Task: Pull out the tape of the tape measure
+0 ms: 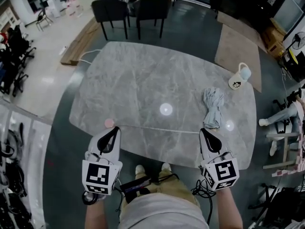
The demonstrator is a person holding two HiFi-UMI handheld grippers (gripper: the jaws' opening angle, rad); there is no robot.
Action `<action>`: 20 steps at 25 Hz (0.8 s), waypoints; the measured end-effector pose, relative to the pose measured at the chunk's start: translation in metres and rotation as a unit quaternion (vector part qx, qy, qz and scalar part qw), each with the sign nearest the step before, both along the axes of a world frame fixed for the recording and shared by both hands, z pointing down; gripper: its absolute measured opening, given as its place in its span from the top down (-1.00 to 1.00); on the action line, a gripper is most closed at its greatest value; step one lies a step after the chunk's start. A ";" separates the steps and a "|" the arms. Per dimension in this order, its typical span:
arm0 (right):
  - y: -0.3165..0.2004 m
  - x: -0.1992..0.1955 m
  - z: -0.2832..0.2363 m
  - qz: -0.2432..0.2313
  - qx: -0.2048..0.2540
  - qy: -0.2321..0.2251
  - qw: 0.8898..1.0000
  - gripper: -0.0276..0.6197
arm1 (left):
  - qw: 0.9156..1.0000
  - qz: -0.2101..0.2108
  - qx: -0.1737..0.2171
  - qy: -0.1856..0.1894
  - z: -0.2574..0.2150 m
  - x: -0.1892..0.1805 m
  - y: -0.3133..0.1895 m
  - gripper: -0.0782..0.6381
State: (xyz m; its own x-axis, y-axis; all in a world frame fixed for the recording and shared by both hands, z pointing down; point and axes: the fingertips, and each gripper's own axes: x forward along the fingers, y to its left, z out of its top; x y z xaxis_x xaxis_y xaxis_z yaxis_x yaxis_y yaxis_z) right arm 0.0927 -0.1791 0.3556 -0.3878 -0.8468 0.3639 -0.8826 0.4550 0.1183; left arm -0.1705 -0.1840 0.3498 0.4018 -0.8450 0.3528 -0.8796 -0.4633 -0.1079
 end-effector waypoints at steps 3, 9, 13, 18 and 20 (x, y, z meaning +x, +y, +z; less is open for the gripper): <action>0.005 -0.004 -0.013 -0.007 0.013 -0.010 1.000 0.93 | 1.000 0.003 0.010 0.000 -0.012 0.007 0.009 0.75; 0.013 -0.008 -0.026 -0.017 0.023 -0.021 0.999 0.93 | 1.000 0.009 0.016 -0.003 -0.022 0.013 0.020 0.75; 0.019 -0.010 -0.028 -0.025 0.020 -0.023 0.999 0.93 | 1.000 0.008 0.009 -0.009 -0.020 0.012 0.026 0.75; 0.023 -0.014 -0.022 -0.034 0.011 -0.022 0.999 0.93 | 1.000 0.010 -0.003 -0.010 -0.014 0.014 0.033 0.75; 0.023 -0.017 -0.021 -0.036 0.009 -0.023 0.999 0.93 | 1.000 0.012 -0.003 -0.011 -0.014 0.015 0.033 0.75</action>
State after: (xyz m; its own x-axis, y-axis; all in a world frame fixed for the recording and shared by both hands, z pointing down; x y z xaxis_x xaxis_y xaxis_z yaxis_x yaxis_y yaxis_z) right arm 0.0760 -0.1557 0.3346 -0.4635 -0.8226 0.3293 -0.8523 0.5155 0.0880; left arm -0.1559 -0.1509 0.3359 0.4139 -0.8335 0.3660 -0.8657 -0.4847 -0.1247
